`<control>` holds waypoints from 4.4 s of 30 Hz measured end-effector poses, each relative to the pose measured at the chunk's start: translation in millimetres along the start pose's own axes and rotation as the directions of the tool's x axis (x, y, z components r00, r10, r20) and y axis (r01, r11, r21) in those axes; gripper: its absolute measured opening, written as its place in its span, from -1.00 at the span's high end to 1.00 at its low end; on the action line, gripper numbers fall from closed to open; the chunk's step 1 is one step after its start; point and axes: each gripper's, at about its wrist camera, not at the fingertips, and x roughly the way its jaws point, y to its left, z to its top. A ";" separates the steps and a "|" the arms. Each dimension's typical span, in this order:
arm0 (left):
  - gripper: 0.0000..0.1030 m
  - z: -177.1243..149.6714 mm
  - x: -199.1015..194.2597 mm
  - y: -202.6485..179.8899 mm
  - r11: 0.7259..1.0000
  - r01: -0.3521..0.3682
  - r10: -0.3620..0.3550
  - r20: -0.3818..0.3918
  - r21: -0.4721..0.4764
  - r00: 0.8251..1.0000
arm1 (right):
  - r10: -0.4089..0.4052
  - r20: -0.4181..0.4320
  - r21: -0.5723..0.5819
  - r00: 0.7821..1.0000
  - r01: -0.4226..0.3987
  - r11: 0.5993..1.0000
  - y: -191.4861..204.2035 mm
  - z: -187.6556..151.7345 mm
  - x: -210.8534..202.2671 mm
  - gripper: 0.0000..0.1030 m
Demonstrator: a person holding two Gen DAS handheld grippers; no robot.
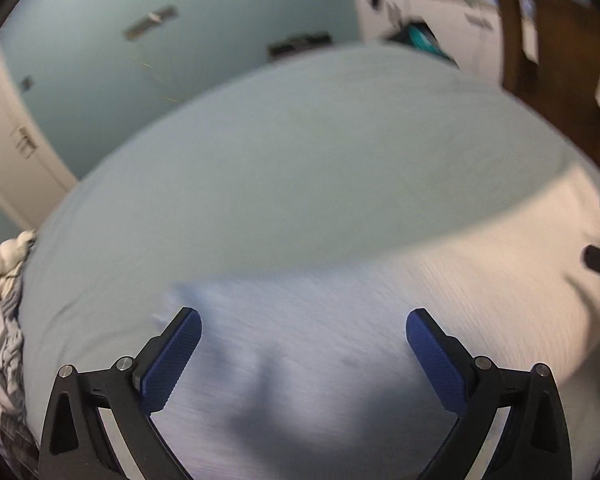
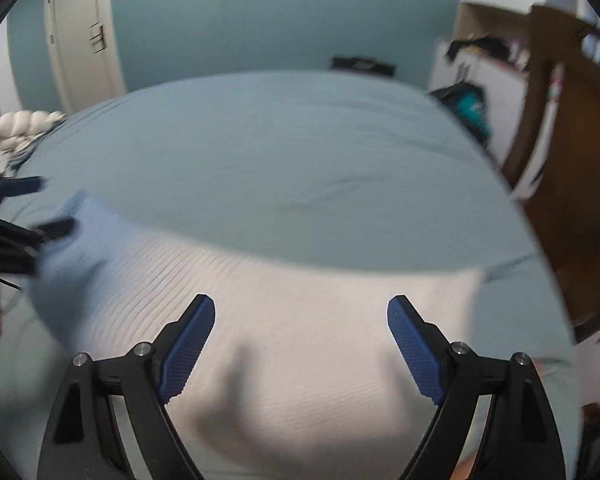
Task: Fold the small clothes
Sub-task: 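Open both tools and press the folded sweater flat, then grasp the blue end of the sweater with the left tool and lift it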
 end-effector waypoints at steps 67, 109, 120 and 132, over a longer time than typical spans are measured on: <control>-1.00 81.5 -44.2 45.3 0.956 -0.161 0.116 -0.186 -0.245 0.976 | -0.098 -0.333 0.138 0.938 0.151 0.979 -98.2 91.7 -50.5 -0.98; 0.18 -80.7 1.8 66.8 0.106 0.326 -0.146 0.310 -0.939 0.940 | -0.089 -0.083 0.195 0.993 0.104 0.975 -18.0 60.2 24.7 -0.98; 0.18 -74.0 -95.6 94.1 0.530 0.245 0.164 0.382 -0.812 0.909 | -0.065 -0.038 0.308 0.997 0.074 0.949 87.7 26.2 60.7 -0.98; 0.18 -7.5 -124.3 16.9 0.797 0.059 0.210 0.367 -0.602 0.906 | 0.326 -0.440 0.240 0.837 -0.240 0.941 1.1 62.6 40.9 -0.98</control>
